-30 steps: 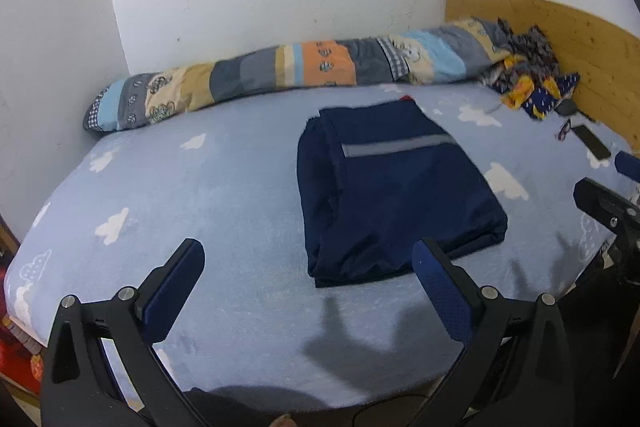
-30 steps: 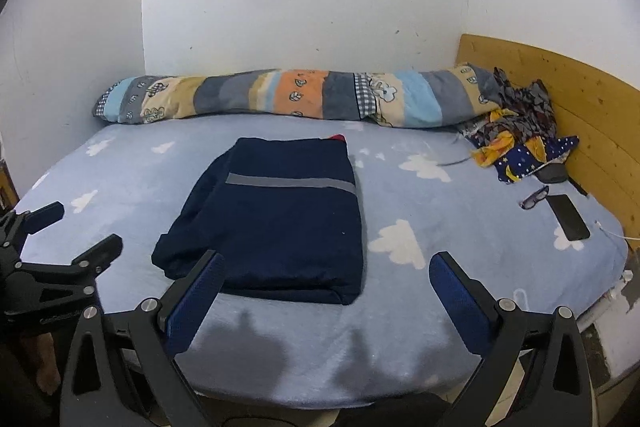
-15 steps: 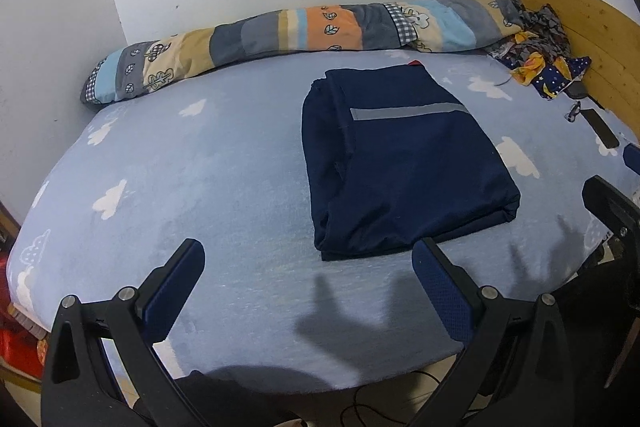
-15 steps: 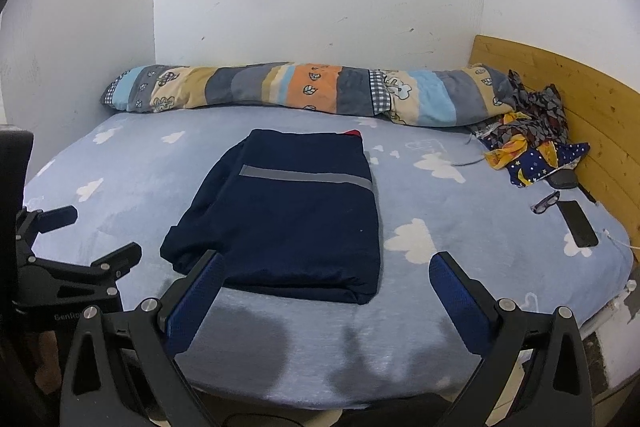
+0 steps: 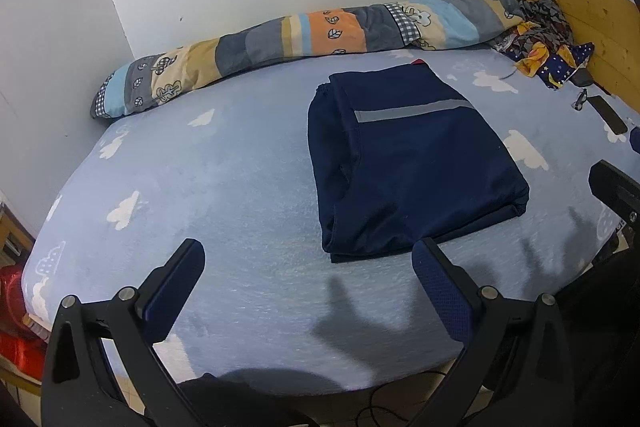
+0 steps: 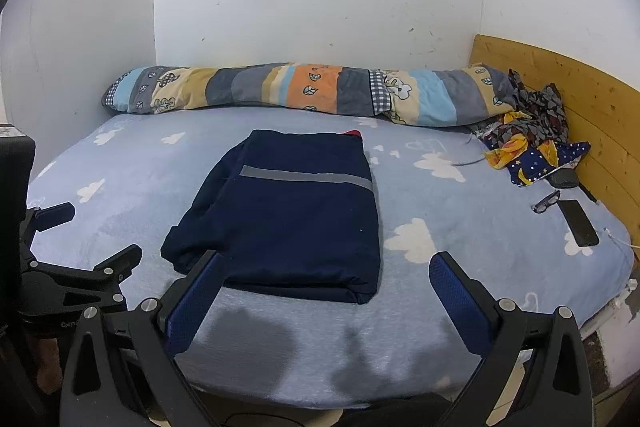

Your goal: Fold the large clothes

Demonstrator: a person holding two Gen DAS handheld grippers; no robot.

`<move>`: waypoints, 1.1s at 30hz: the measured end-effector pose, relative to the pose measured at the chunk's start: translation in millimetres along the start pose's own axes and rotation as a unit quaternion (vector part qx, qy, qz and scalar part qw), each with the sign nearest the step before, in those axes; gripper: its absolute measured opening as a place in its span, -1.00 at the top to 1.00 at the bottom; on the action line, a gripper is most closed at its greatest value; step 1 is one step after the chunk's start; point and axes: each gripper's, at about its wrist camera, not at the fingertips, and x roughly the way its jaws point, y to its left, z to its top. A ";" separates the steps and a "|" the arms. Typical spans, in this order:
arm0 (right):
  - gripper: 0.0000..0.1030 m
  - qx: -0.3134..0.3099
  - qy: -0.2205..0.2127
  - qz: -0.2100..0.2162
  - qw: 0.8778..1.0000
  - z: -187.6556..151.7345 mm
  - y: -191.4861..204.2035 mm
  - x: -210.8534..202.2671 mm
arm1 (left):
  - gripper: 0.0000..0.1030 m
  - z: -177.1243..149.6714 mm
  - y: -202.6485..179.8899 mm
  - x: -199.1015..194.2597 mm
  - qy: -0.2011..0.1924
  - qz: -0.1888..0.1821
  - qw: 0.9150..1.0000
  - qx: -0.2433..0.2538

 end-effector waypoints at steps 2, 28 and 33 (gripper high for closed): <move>-1.00 0.000 0.000 0.001 1.000 0.3 -1.0 0.2 | -1.00 0.1 -0.4 -0.3 -0.001 0.003 1.000 0.001; -1.00 0.000 -0.002 0.000 1.000 0.4 -0.4 -1.2 | -1.00 -1.4 -1.5 -0.2 -0.004 0.012 1.000 0.012; -1.00 0.001 -0.002 -0.001 1.000 0.0 -0.1 -1.7 | -1.00 -1.8 -1.9 -0.3 -0.004 0.012 1.000 0.014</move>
